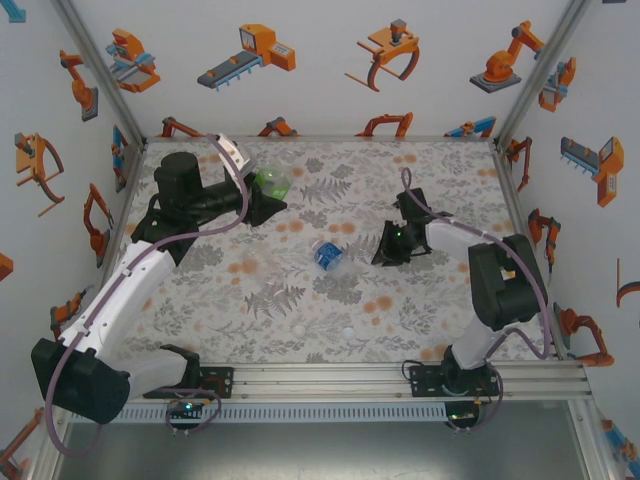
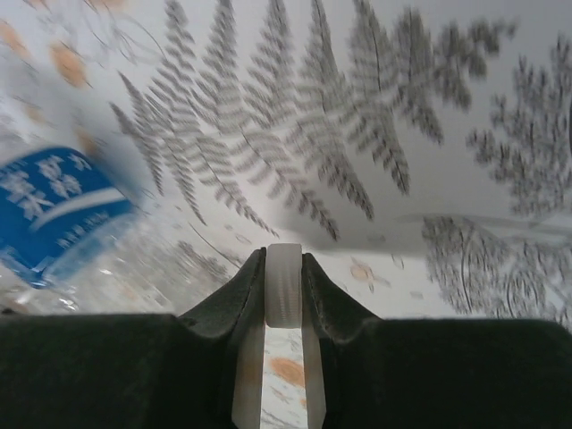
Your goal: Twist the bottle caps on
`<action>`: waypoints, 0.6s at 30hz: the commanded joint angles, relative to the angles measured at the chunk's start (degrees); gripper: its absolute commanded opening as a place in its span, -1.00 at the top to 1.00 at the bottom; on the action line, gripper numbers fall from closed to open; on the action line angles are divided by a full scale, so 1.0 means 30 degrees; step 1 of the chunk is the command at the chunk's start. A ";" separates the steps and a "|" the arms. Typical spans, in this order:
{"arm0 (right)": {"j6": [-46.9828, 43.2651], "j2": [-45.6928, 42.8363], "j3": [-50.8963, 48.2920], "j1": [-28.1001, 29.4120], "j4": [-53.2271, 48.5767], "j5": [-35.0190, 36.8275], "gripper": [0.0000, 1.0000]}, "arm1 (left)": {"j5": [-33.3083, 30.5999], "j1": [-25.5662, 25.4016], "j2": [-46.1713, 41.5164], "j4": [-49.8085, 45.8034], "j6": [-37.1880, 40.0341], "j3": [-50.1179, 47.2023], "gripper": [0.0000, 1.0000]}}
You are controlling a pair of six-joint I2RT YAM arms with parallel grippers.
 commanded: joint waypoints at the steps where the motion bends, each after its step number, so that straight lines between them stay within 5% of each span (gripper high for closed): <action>1: 0.0725 0.0964 -0.0818 -0.0842 0.2238 -0.2514 0.51 | 0.0081 -0.0110 -0.0299 -0.0075 0.0417 -0.0059 0.95; 6: 0.0525 0.0877 -0.2243 -0.1963 0.1774 -0.2379 0.40 | 0.0041 -0.0098 -0.0283 -0.0129 0.0447 -0.0055 0.95; 18: -0.0261 -0.1989 -0.1913 -0.2121 -0.2530 0.2507 0.12 | 0.0100 -0.0115 -0.0197 -0.0075 0.0387 -0.0055 0.95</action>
